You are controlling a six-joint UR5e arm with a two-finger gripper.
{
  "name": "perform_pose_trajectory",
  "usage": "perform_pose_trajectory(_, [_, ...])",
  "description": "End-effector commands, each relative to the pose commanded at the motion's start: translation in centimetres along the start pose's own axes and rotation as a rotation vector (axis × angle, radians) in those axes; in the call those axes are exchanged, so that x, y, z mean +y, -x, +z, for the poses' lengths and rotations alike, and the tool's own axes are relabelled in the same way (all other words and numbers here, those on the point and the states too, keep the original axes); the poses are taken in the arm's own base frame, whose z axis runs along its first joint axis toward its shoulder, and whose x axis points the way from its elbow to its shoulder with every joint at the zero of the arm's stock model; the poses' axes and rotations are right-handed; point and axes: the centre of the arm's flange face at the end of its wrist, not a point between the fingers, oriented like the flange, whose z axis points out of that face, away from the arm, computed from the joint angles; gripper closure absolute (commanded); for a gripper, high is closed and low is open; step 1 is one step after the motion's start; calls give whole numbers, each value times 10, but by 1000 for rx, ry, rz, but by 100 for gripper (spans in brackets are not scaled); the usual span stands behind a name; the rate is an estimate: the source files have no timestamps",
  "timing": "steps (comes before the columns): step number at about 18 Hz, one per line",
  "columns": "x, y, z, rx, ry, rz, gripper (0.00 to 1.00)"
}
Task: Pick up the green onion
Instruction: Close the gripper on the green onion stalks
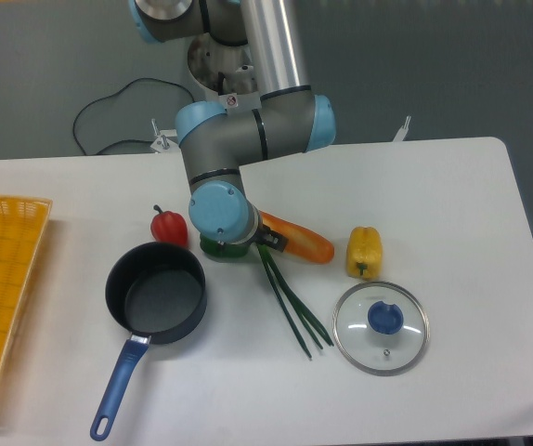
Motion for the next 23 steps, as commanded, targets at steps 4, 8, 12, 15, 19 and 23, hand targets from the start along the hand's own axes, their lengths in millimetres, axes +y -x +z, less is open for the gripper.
perform_pose_trajectory(4, [5,6,-4,-3,-8,14,0])
perform_pose_trajectory(8, [15,18,-6,2,-16,-9,0])
perform_pose_trajectory(12, [16,13,-2,-16,15,41,0])
perform_pose_trajectory(15, [19,5,7,-4,30,47,0])
perform_pose_trajectory(19, [21,-1,15,10,39,44,0])
perform_pose_trajectory(23, [21,-3,18,18,37,42,0])
